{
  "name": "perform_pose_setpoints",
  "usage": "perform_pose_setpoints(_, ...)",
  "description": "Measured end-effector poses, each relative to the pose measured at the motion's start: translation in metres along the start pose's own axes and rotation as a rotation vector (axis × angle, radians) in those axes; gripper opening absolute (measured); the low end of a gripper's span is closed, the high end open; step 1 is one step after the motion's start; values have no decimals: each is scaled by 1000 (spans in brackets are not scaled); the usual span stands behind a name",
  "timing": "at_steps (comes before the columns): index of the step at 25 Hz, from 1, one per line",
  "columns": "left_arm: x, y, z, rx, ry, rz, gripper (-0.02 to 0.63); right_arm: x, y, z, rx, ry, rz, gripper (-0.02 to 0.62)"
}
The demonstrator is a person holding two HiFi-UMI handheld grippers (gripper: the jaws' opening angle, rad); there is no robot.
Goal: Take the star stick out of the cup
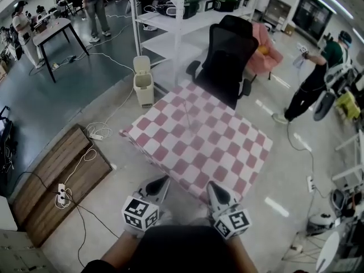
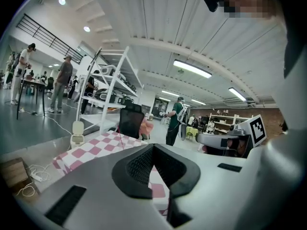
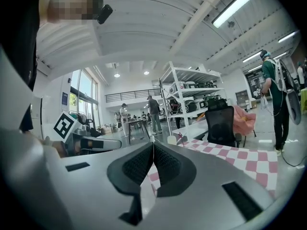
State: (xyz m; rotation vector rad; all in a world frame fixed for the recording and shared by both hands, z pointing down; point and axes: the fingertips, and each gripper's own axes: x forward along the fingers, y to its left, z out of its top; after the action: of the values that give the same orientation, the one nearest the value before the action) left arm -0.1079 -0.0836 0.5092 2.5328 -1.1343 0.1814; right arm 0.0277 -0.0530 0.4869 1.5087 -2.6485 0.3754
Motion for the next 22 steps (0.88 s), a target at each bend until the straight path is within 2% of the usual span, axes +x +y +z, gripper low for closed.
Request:
perform_pose_setpoints(10, 45, 24, 6, -15, 18, -20, 41, 15, -30, 7, -1, 13, -61, 8)
perform_pose_setpoints(16, 91, 31, 11, -31, 33, 7, 41, 5, -72, 13, 6, 25, -97, 8)
perform_pose_setpoints(22, 146, 49, 17, -41, 49, 23, 43, 9, -98, 29, -3, 47, -97, 8)
